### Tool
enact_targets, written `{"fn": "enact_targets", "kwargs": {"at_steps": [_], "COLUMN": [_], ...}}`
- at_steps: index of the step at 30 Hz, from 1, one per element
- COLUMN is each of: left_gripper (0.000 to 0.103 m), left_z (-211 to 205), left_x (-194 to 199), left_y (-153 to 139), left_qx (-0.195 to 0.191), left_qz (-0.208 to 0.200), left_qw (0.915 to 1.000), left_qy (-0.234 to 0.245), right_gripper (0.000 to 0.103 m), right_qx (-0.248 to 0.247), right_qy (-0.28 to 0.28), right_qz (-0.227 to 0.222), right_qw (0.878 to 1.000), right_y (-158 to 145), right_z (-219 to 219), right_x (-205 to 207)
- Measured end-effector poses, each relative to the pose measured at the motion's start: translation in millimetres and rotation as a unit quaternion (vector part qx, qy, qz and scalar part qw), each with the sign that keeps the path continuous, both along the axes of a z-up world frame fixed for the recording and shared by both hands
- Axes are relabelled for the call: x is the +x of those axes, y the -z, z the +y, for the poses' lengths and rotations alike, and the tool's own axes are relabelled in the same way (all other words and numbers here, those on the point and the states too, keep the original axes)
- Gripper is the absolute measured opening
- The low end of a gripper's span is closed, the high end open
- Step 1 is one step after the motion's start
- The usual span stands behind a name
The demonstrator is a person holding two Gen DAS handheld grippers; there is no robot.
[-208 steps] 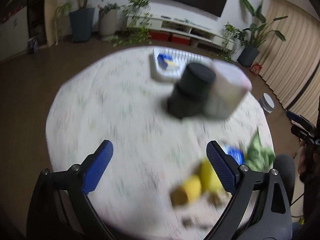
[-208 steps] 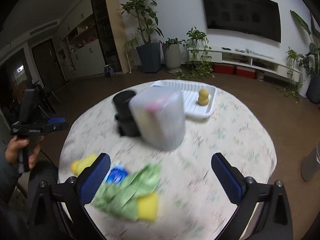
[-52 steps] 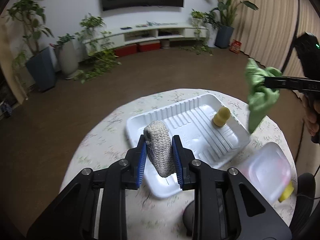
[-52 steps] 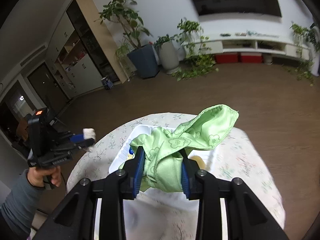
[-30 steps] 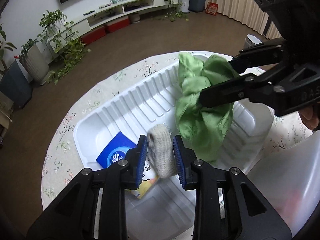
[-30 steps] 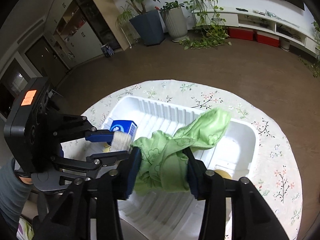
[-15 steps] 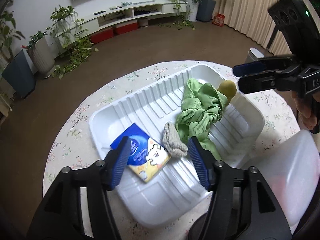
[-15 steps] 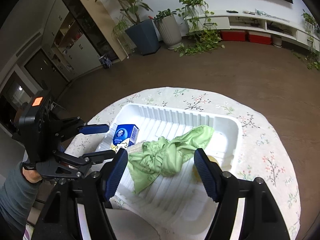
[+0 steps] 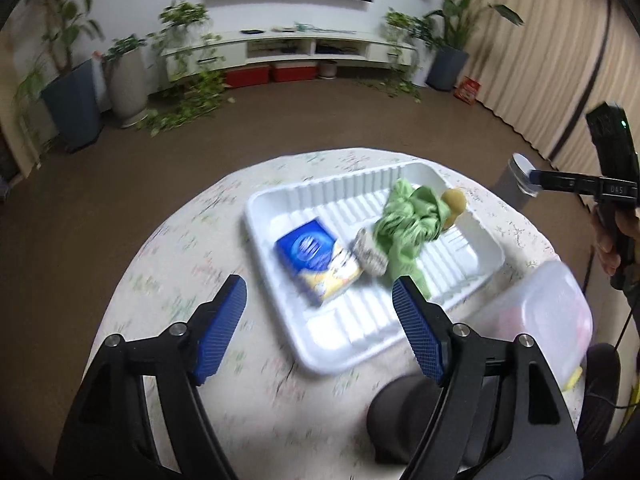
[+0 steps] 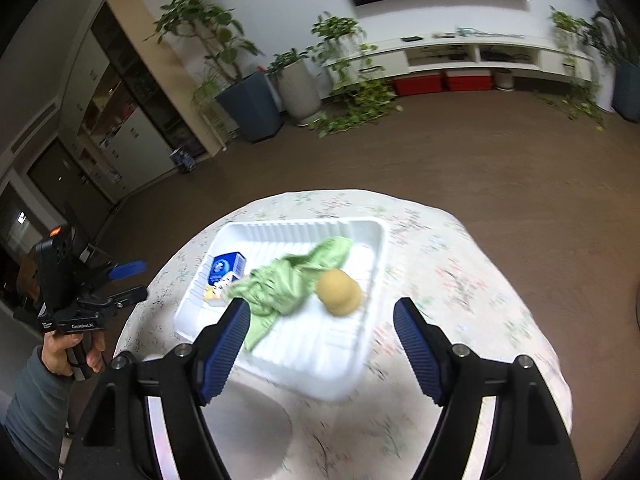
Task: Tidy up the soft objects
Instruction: 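Move both grippers back toward the remaining items on the table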
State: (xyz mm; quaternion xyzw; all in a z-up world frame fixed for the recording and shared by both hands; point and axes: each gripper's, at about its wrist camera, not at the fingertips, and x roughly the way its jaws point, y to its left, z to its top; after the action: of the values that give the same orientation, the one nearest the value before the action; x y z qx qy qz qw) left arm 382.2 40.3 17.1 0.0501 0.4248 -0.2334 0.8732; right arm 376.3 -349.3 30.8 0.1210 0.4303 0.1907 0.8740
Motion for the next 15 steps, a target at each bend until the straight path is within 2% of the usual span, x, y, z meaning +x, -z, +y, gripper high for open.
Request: {"fn": "enact_targets", "kwargs": {"at_steps": [8,15], "left_gripper": [0.074,0.074], "left_z": [40,40], "left_x": [-69,-151], "left_y": [8,8], "left_qx": [-0.007,-0.012], "left_qz": [0.001,0.002], "left_qw": [0.9975,0.9955], "left_qy": [-0.071,-0.094], "right_gripper": [0.08,0.084], "right_qx": [-0.011,-0.027], "right_qy": [0.033,0.052], "right_qz": [-0.004,0.025], "right_qw": [0.999,0.998], "right_y": [1,28], "right_z": [-29,-21], "right_x": [-69,-151]}}
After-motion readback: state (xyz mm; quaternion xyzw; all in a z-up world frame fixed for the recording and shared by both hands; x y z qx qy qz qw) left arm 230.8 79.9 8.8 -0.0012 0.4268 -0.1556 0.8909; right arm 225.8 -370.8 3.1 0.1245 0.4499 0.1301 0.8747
